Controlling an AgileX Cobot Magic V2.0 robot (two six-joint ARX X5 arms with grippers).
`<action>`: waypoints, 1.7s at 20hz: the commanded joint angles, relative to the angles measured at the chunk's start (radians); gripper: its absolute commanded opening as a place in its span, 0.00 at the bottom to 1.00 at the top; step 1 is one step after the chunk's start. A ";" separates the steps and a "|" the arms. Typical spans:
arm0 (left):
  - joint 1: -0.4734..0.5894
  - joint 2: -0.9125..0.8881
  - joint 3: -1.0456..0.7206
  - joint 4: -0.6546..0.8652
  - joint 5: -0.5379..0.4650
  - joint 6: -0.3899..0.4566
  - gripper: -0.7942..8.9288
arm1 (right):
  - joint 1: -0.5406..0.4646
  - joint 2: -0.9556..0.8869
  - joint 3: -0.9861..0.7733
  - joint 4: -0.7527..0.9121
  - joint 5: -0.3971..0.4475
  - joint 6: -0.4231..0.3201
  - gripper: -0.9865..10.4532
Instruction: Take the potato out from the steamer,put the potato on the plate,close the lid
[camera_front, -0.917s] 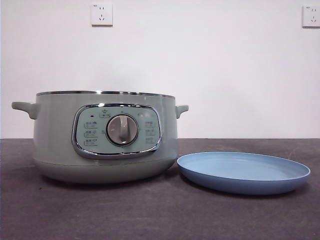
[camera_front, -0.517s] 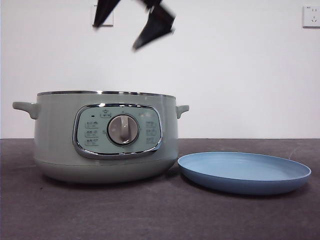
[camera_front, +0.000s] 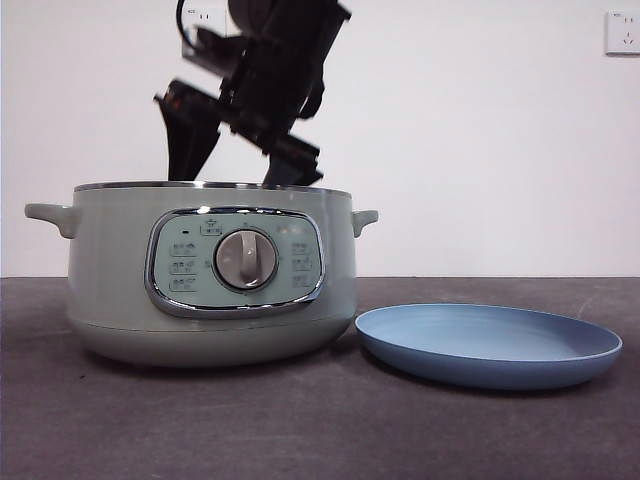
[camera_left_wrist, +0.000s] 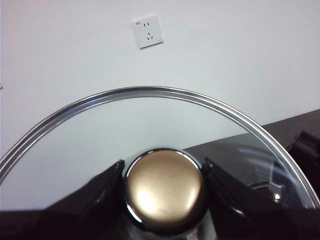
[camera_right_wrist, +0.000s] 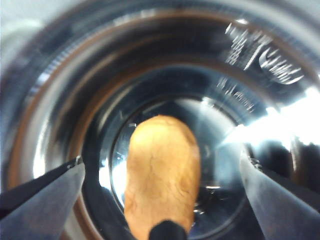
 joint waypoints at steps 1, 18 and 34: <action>0.002 -0.011 0.011 0.045 -0.002 0.011 0.07 | 0.008 0.043 0.002 0.001 0.003 -0.006 0.56; -0.009 0.148 0.011 0.050 0.136 0.011 0.07 | -0.006 -0.242 0.077 -0.117 0.111 -0.035 0.08; -0.012 0.525 0.011 0.220 0.602 0.000 0.07 | -0.470 -0.577 0.042 -0.418 0.107 0.108 0.08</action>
